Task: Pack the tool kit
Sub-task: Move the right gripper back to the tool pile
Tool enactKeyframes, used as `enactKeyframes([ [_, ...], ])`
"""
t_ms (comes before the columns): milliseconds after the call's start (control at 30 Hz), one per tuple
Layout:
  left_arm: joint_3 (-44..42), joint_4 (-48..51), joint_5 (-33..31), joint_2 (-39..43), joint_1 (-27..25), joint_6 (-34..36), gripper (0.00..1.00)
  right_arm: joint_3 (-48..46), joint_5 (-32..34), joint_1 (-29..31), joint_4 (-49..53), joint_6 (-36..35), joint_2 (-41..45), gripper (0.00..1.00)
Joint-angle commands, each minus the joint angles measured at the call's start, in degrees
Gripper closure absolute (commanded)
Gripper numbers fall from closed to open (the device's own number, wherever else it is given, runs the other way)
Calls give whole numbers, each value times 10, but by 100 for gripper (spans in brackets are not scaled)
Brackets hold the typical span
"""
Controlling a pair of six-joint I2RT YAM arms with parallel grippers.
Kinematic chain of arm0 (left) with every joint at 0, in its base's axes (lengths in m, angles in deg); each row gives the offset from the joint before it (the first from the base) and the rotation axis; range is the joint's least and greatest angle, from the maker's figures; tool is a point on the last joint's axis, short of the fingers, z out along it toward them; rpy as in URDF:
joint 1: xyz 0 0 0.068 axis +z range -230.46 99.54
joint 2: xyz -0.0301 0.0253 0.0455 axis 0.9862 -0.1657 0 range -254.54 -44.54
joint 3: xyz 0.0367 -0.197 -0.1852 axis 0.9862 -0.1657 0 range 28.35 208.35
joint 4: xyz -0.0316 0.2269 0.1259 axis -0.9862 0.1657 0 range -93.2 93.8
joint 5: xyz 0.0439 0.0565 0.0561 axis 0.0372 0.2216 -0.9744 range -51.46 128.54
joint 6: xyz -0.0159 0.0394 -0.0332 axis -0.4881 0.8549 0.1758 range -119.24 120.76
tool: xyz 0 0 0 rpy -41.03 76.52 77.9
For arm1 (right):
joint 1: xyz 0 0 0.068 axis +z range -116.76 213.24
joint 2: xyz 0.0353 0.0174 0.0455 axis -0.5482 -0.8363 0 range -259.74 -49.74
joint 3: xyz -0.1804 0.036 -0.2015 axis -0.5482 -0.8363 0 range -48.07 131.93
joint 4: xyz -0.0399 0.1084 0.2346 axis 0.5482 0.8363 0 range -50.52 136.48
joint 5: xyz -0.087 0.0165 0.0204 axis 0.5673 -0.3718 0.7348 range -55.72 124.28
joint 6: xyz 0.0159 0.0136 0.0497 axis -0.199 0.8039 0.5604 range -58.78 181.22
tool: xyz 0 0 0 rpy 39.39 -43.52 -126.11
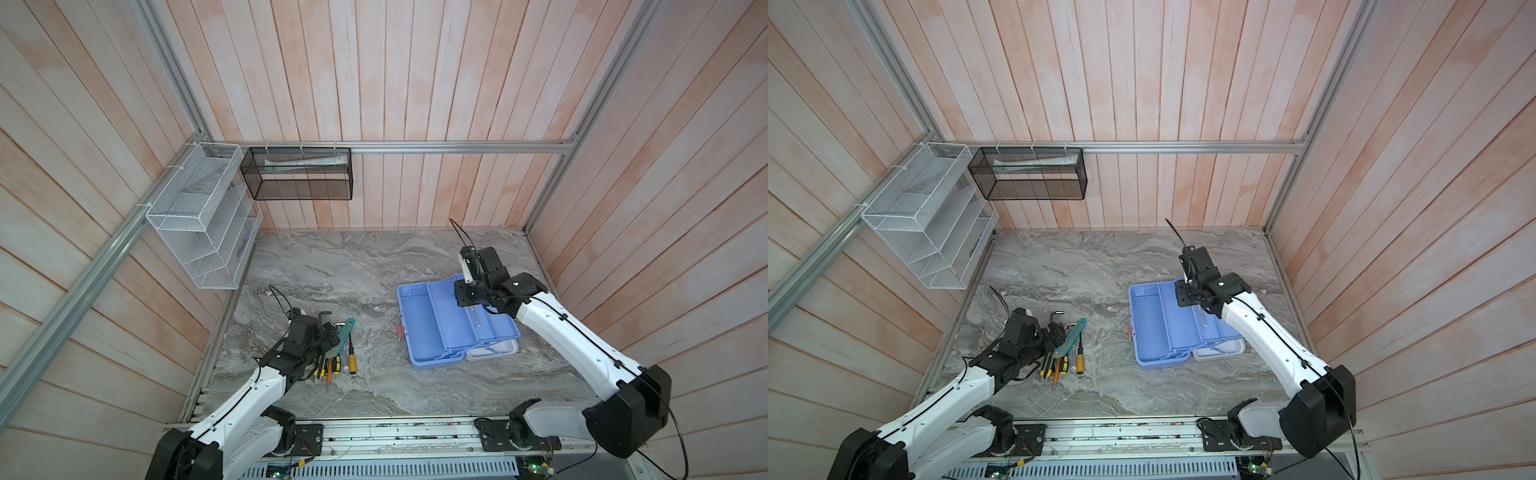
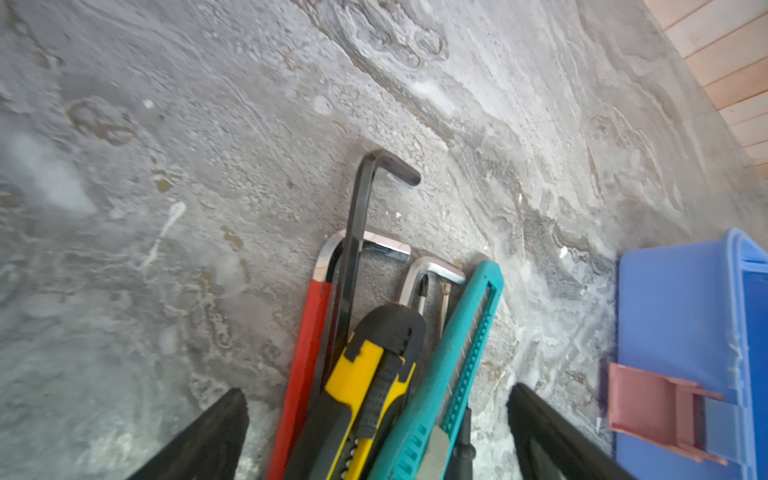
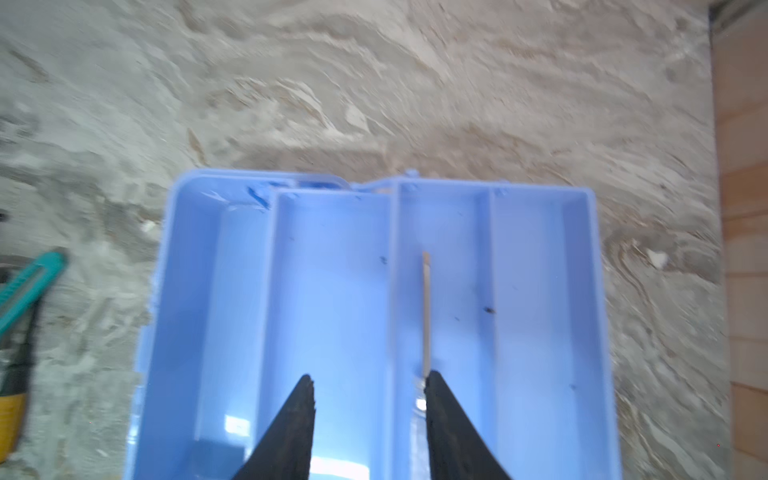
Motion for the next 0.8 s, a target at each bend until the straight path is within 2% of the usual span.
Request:
enactKeyframes([
  [0, 19, 54, -44, -2, 10, -6, 1, 7, -84, 75, -66, 41, -54, 56],
  [233, -18, 27, -17, 29, 18, -15, 0, 11, -185, 195, -175, 96, -194, 53],
  [333, -32, 28, -15, 51, 18, -23, 0, 39, -201, 233, -191, 100, -246, 53],
  [567, -54, 32, -13, 84, 19, -35, 0, 115, -204, 279, -153, 83, -345, 53],
  [767, -48, 31, -1, 84, 19, -14, 0, 194, -190, 284, -83, 69, -417, 55],
])
